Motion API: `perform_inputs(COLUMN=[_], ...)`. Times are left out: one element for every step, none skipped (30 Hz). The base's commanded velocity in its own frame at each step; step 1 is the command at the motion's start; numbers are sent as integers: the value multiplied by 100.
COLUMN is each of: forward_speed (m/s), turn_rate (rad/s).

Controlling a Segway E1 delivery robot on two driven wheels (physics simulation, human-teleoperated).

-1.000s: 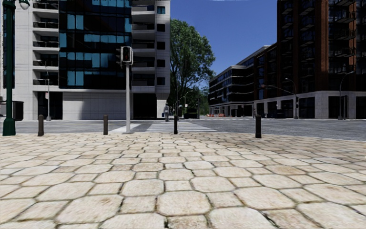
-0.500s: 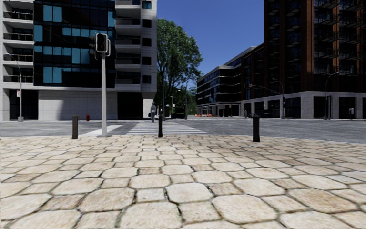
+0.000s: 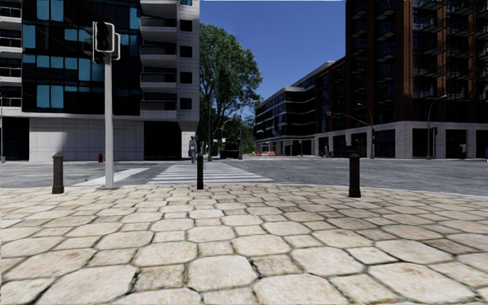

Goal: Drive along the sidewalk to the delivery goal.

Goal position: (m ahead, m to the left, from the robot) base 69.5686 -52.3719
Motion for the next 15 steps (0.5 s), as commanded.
perform_inputs(forward_speed=[200,200,200,200,200,200,200,200,200,200,200,200,200,200,200], turn_rate=[-27,-27,-27,-27,-27,-27,-11,-11,0,0,0,0,0,0,0])
